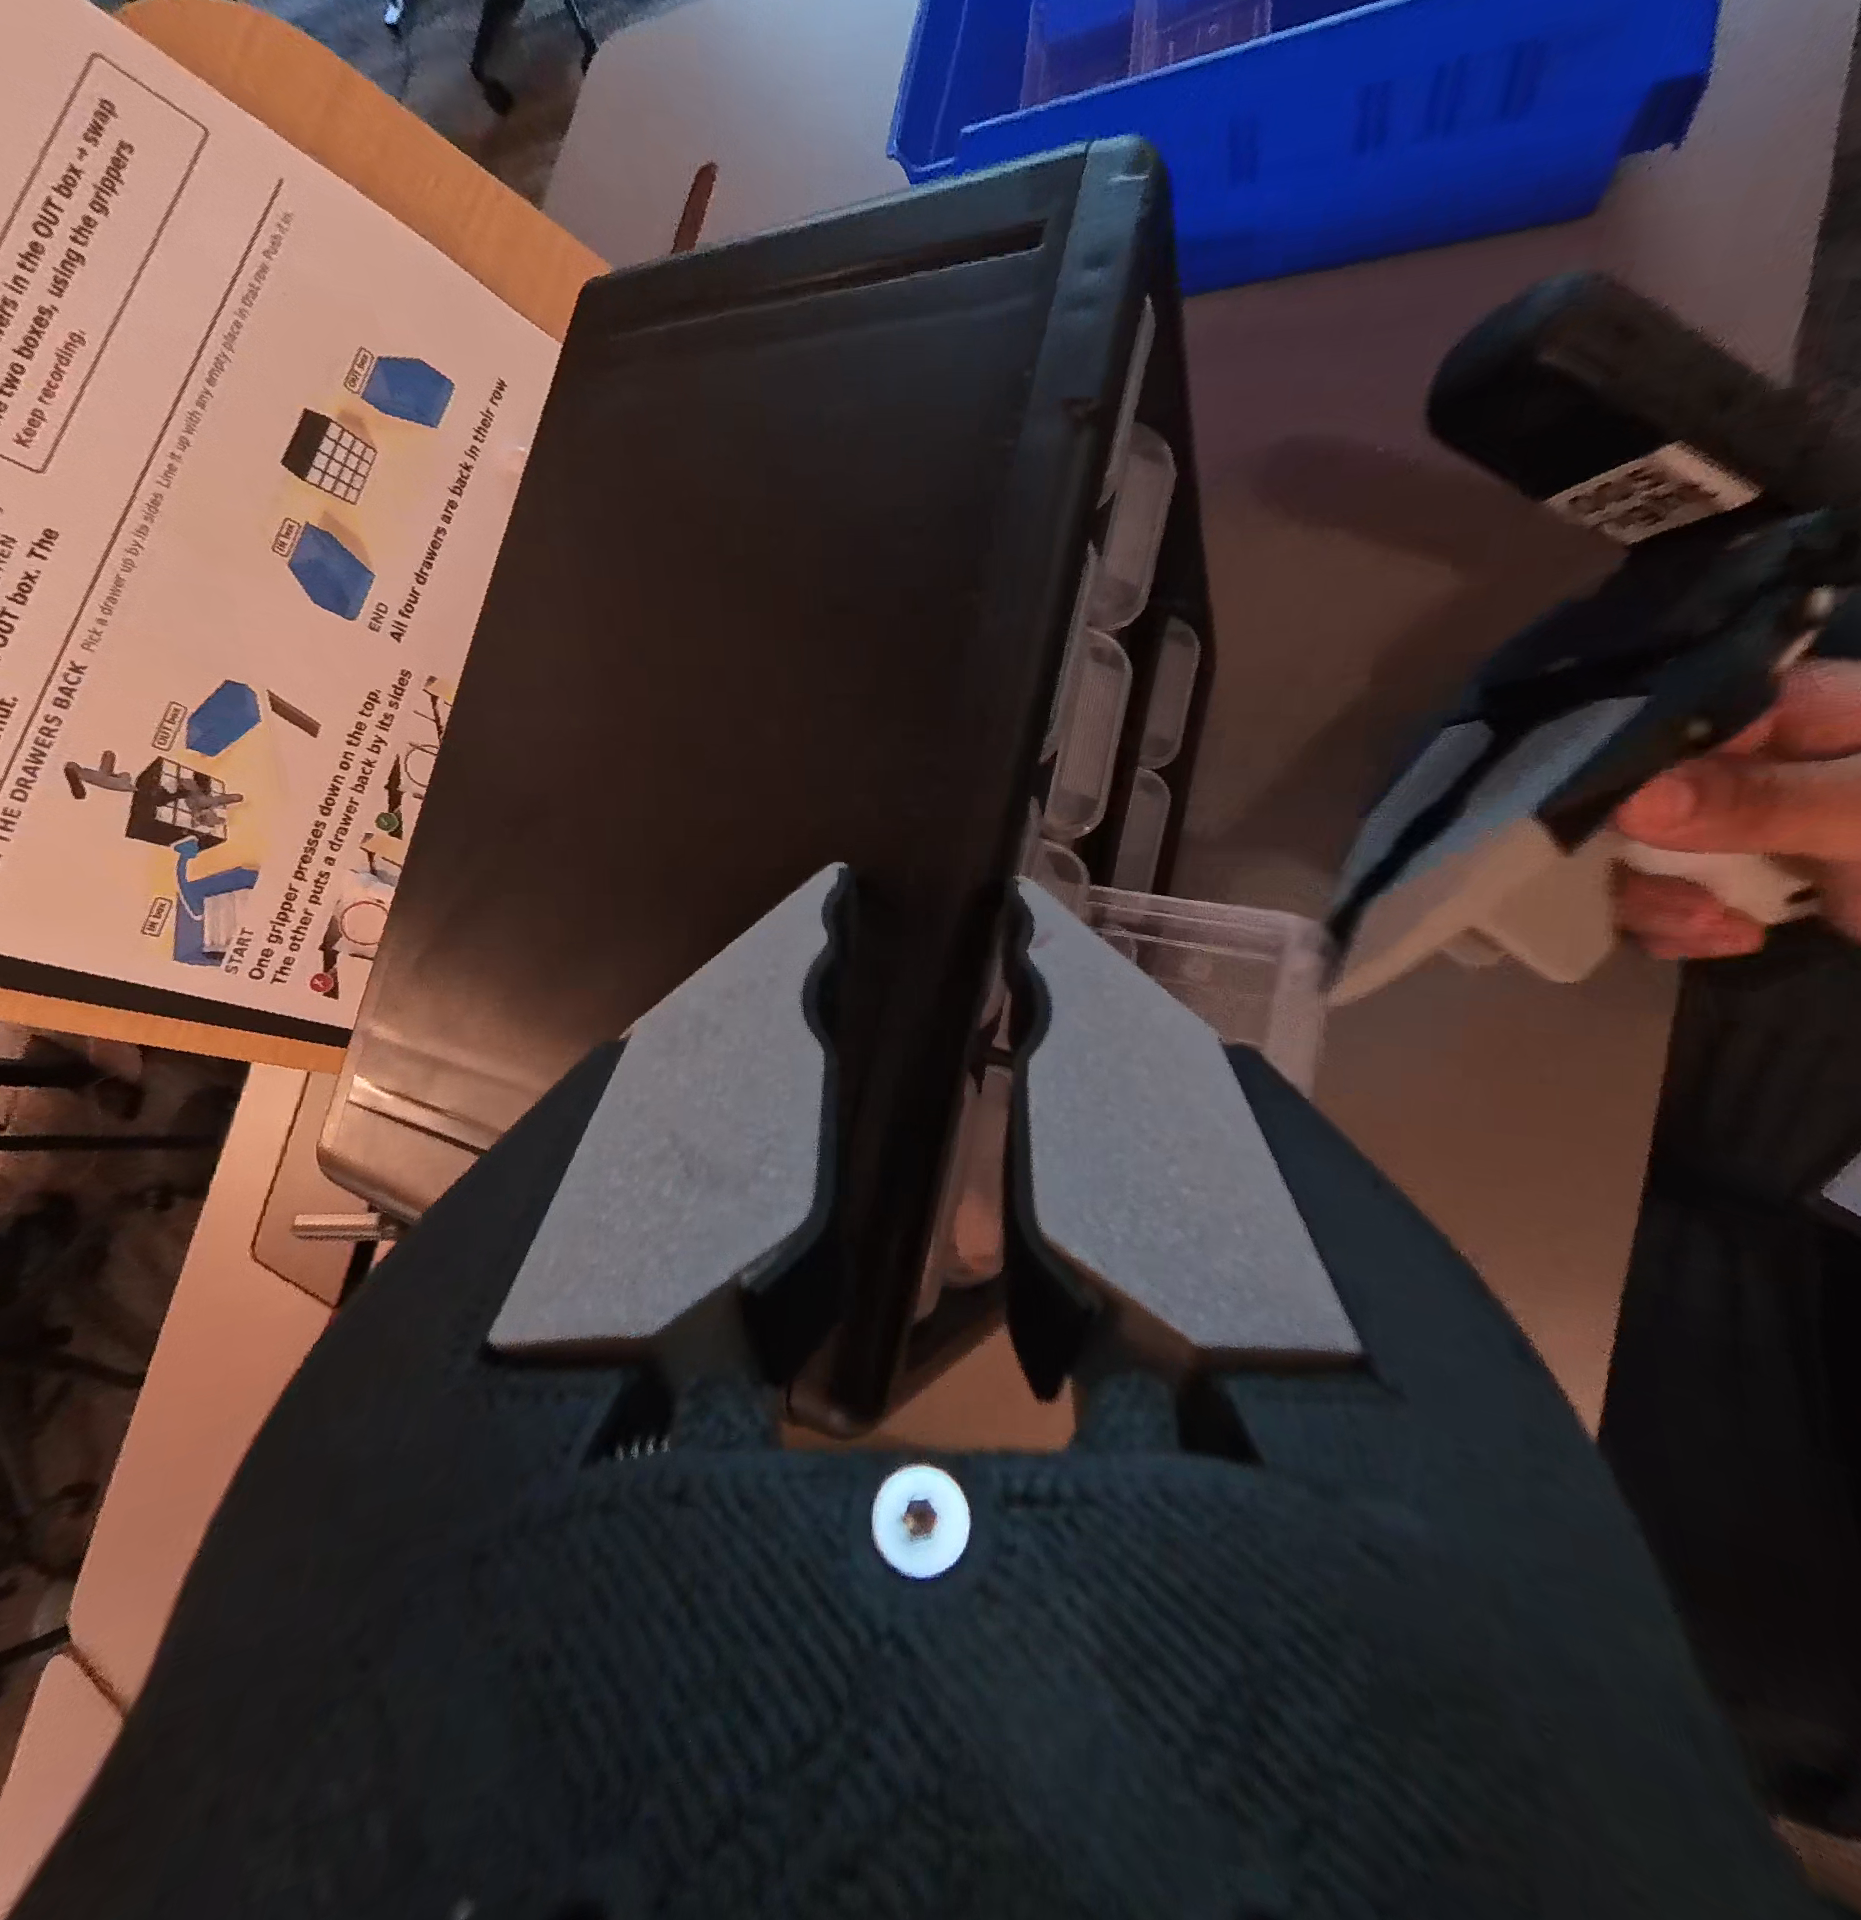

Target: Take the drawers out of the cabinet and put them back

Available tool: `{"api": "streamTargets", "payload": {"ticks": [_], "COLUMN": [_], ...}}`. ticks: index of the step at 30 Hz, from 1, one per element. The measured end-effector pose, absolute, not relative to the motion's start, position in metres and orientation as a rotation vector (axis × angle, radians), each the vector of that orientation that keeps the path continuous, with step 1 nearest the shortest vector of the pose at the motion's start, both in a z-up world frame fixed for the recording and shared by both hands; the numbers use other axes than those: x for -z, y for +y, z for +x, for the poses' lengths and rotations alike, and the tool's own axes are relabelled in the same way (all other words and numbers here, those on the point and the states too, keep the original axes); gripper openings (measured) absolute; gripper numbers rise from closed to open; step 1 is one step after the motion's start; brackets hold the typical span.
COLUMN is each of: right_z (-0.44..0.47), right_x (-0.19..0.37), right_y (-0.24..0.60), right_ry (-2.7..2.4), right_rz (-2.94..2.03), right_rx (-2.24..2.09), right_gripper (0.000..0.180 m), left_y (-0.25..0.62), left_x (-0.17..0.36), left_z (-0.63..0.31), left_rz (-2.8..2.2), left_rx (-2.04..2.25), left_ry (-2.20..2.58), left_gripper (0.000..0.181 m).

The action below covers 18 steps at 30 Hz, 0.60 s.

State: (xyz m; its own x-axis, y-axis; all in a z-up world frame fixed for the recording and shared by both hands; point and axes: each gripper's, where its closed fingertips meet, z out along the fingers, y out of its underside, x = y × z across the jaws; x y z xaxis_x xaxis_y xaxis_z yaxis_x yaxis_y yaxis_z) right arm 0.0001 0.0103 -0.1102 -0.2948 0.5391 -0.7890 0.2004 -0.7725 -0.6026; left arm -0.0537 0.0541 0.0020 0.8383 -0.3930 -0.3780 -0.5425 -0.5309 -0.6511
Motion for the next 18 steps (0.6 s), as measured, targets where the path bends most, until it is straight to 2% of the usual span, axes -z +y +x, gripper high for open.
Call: {"api": "streamTargets", "payload": {"ticks": [2,4,8,14,18], "right_z": [0.013,0.024,0.039,0.033,0.019], "right_x": [0.118,0.126,0.130,0.118,0.102], "right_y": [0.003,0.007,0.020,0.049,0.023], "right_ry": [-1.071,-1.194,-1.483,-1.810,-1.995], "right_rz": [-1.708,-1.704,-1.595,-1.294,-1.004], "right_rx": [-2.074,-1.961,-1.672,-0.868,-0.641], "right_gripper": [0.007,0.036,0.057,0.098,0.092], "left_y": [0.054,0.054,0.054,0.054,0.054], "left_x": [-0.002,-0.002,-0.002,-0.002,-0.002], "left_z": [-0.054,-0.054,-0.054,-0.054,-0.054], "left_rz": [-2.210,-2.217,-2.219,-2.216,-2.234], "left_rx": [-0.242,-0.240,-0.221,-0.212,-0.214], "left_ry": [0.684,0.691,0.681,0.672,0.678], "left_gripper": [0.026,0.026,0.026,0.026,0.026]}}
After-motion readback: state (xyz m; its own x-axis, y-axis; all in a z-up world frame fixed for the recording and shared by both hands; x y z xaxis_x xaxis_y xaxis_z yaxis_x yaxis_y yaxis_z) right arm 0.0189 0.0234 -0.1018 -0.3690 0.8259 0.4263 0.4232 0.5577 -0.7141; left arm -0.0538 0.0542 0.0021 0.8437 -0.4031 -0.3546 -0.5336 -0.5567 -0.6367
